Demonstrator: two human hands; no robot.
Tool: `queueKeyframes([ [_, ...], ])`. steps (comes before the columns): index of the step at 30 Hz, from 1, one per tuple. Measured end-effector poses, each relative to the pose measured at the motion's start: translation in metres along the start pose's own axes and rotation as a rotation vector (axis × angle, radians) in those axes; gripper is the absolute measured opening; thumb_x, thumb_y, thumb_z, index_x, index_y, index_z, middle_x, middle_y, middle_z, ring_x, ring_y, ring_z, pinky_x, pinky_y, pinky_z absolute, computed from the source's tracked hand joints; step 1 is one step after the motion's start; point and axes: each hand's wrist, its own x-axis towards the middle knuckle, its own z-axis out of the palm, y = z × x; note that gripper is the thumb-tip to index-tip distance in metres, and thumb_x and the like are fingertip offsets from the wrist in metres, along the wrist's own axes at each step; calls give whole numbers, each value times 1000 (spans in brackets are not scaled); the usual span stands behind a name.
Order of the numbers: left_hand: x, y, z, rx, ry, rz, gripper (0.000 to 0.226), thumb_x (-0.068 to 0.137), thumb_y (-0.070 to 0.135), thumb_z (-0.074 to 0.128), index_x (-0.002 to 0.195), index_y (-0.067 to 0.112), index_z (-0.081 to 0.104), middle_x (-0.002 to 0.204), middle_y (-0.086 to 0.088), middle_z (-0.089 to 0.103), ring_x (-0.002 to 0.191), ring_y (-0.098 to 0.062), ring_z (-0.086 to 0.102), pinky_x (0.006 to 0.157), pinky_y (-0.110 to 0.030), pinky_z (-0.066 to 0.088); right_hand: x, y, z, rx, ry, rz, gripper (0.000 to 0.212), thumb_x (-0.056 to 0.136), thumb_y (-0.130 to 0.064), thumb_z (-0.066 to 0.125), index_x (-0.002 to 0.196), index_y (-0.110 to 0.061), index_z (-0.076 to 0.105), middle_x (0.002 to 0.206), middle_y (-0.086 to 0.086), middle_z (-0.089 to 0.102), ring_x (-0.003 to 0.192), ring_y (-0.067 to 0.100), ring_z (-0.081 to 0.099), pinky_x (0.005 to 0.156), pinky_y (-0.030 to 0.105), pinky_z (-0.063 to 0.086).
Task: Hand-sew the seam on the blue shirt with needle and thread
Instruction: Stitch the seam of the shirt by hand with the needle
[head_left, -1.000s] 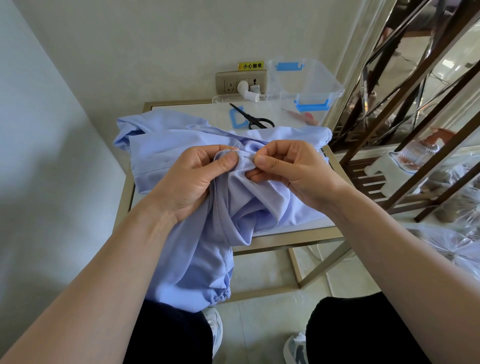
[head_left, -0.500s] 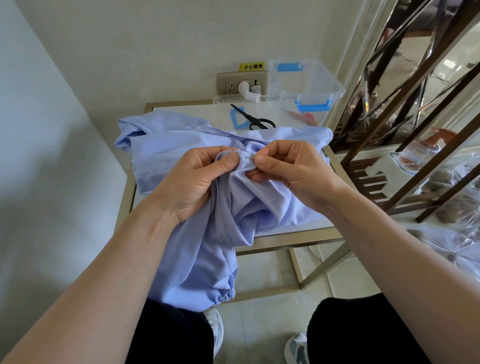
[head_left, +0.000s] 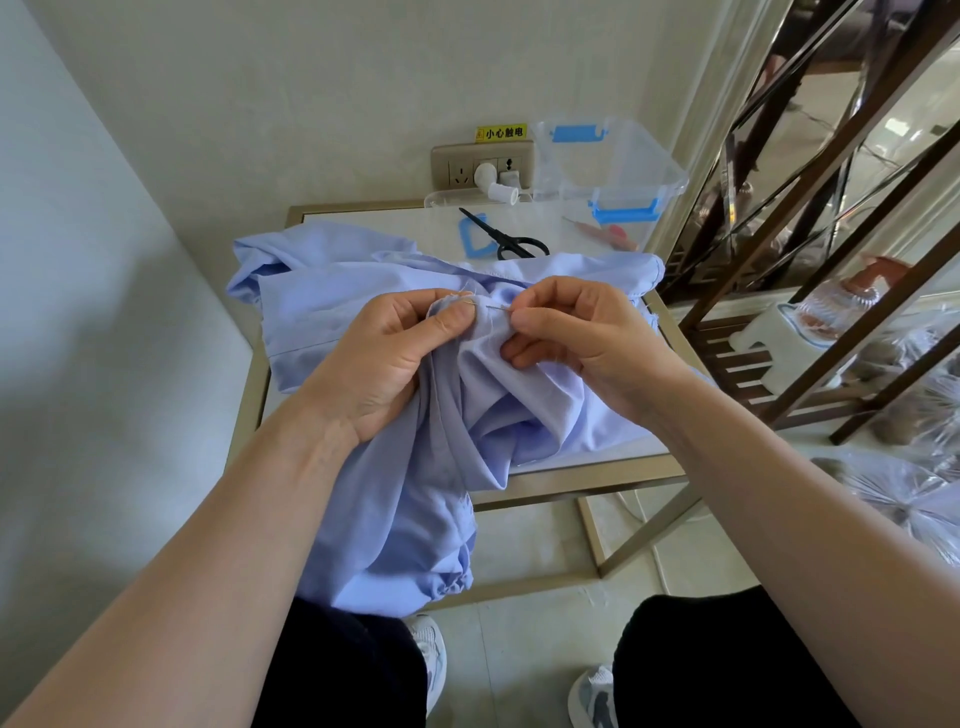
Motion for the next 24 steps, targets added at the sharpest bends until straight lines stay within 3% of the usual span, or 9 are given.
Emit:
queueKeyframes([
  [4, -1, 2, 2, -14, -12, -4, 24, 89, 20, 60, 66, 16, 66, 69, 4, 54, 70, -8, 49, 72, -18, 45, -3, -1, -1, -88, 24, -34, 8, 89, 2, 63, 85, -4, 67, 75, 9, 67, 67, 16, 64, 72, 23, 55],
  [8, -2, -1, 2, 96, 0, -40, 21, 87, 24, 64, 96, 9, 76, 93, -9, 69, 92, -16, 60, 91, -32, 46, -3, 1, 4, -151, 35, -57, 9, 84, -4, 71, 79, -11, 70, 76, 4, 69, 72, 14, 60, 73, 22, 52],
  [12, -3, 2, 0, 274, 47, -14, 16, 89, 28, 66, 76, 27, 77, 77, 10, 67, 81, -7, 56, 83, -29, 41, -4, 0, 4, -149, 74, -75, 11, 83, -2, 71, 78, -12, 70, 72, -3, 70, 67, 5, 62, 70, 16, 50],
  [16, -2, 2, 2, 282, 75, 22, 28, 93, 23, 65, 65, 26, 63, 67, 11, 47, 70, -7, 41, 69, -24, 33, -4, 0, 5, -131, 112, -80, 8, 85, -2, 70, 81, -9, 68, 66, -9, 69, 63, 2, 61, 66, 14, 49],
  [21, -2, 1, 5, 281, 70, 10, 19, 87, 26, 66, 68, 28, 71, 68, 13, 58, 72, -5, 50, 73, -24, 38, -4, 3, 9, -133, 111, -76, 9, 83, -3, 72, 80, -11, 70, 70, -5, 70, 65, 4, 61, 65, 14, 48],
  [24, -3, 1, 6, 272, 69, -17, 32, 93, 16, 64, 64, 29, 73, 64, 16, 61, 68, 0, 53, 73, -21, 40, -3, 3, 9, -139, 103, -82, 10, 83, -3, 73, 79, -12, 70, 71, -5, 71, 66, 4, 62, 65, 15, 48],
])
